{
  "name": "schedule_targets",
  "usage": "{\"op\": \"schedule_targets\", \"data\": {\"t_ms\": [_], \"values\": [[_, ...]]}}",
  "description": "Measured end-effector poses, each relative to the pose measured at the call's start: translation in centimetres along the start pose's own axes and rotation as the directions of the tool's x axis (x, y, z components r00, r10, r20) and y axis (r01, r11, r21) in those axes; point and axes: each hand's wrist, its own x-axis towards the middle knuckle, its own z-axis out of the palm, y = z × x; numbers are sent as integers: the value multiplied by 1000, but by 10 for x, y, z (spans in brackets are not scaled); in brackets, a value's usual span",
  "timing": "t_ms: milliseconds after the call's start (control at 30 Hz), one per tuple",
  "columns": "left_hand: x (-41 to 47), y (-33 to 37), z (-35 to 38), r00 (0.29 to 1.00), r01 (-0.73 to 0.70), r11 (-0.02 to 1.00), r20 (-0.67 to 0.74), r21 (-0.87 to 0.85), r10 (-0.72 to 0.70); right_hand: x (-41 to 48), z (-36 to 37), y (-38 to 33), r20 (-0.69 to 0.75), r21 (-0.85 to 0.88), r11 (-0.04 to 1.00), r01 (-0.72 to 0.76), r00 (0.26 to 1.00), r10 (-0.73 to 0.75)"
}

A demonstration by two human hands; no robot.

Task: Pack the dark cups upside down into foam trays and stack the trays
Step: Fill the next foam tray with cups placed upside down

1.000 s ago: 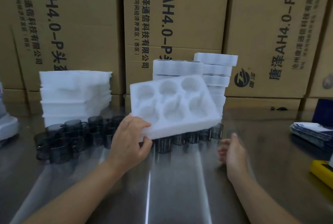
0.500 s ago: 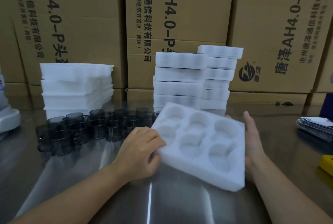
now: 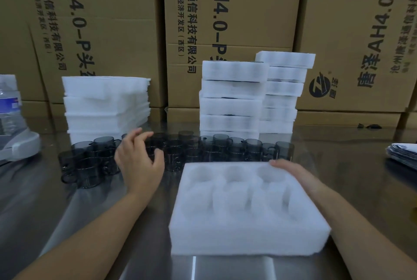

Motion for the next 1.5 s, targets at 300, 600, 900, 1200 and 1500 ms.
{"op": "schedule_targets", "data": {"t_ms": [300,600,900,1200,1500], "values": [[89,-82,-54,852,113,711,301,694,-429,8,5,9,-22,-283,954,95,994,-106],[109,-120,-39,580,59,675,525,735,-622,6,10,7,126,-409,906,110,990,-63],[106,-115,-26,547,22,660,543,751,-637,6,14,5,128,-386,918,87,991,-40],[78,-65,-23,546,24,769,636,639,-546,5,21,4,172,-410,906,101,985,-32],[54,-27,-3,531,30,812,679,582,-506,3,23,4,188,-428,897,109,982,-29]]}}
